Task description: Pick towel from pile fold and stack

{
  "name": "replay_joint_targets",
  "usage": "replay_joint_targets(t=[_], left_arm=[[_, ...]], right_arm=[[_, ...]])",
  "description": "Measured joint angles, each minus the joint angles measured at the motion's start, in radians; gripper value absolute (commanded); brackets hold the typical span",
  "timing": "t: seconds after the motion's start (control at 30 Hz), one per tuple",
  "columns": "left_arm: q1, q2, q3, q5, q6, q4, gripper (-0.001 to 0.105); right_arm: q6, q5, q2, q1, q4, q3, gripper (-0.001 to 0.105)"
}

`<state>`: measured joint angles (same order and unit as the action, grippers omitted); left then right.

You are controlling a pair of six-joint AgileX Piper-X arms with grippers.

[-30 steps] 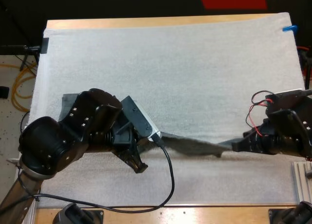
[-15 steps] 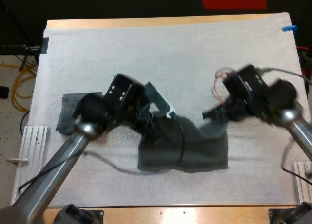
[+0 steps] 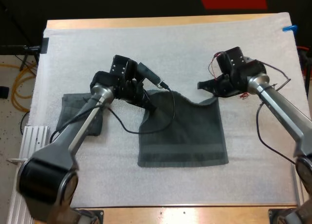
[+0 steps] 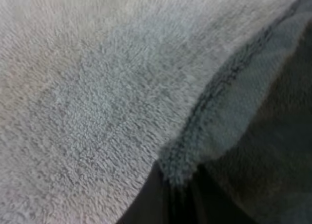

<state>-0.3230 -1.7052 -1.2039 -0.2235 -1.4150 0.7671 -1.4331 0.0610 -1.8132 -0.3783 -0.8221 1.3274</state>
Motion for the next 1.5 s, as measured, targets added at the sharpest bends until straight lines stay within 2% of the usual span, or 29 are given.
replay_joint_targets(t=[0.2, 0.43, 0.57, 0.67, 0.73, 0.8, 0.83, 0.87, 1.0, 1.07, 1.23, 1.5], left_arm=[[0.01, -0.082, 0.0, -0.006, 0.0, -0.093, 0.0], [0.01, -0.093, 0.0, 0.017, 0.006, -0.183, 0.0], [0.01, -0.093, 0.0, 0.026, 0.062, -0.198, 0.012], [0.01, -0.093, 0.0, 0.038, 0.087, -0.2, 0.023], [0.01, -0.093, 0.0, 0.061, 0.091, -0.2, 0.033], [0.01, -0.093, 0.0, 0.083, 0.091, -0.2, 0.04], [0.01, -0.093, 0.0, 0.094, 0.091, -0.2, 0.042], [0.01, -0.093, 0.0, 0.114, 0.091, -0.202, 0.043], [0.01, -0.078, -0.027, 0.201, 0.091, -0.173, 0.044], [0.01, -0.049, -0.051, 0.225, 0.083, -0.155, 0.044], [0.01, 0.091, -0.075, 0.235, 0.055, -0.129, 0.044], [0.01, 0.368, -0.076, 0.235, -0.003, 0.021, 0.044]], right_arm=[[0.081, 0.023, -0.051, 0.022, 0.1, 0.0, 0.0], [0.087, 0.004, -0.054, 0.026, 0.141, 0.0, 0.0], [0.087, -0.007, -0.054, 0.026, 0.145, 0.0, 0.002], [0.087, -0.024, -0.054, 0.026, 0.153, 0.0, 0.019], [0.095, -0.028, -0.054, 0.032, 0.165, 0.0, 0.04], [0.107, -0.029, -0.054, 0.041, 0.182, 0.0, 0.056], [0.109, -0.031, -0.054, 0.049, 0.189, 0.0, 0.063], [0.11, -0.032, -0.054, 0.055, 0.194, 0.001, 0.066], [0.108, -0.037, -0.042, 0.08, 0.195, 0.009, 0.064], [0.076, -0.043, -0.012, 0.087, 0.195, 0.009, 0.064], [-0.041, -0.048, 0.111, 0.087, 0.168, 0.011, 0.064], [-0.118, -0.048, 0.337, 0.087, -0.004, 0.011, 0.064]])
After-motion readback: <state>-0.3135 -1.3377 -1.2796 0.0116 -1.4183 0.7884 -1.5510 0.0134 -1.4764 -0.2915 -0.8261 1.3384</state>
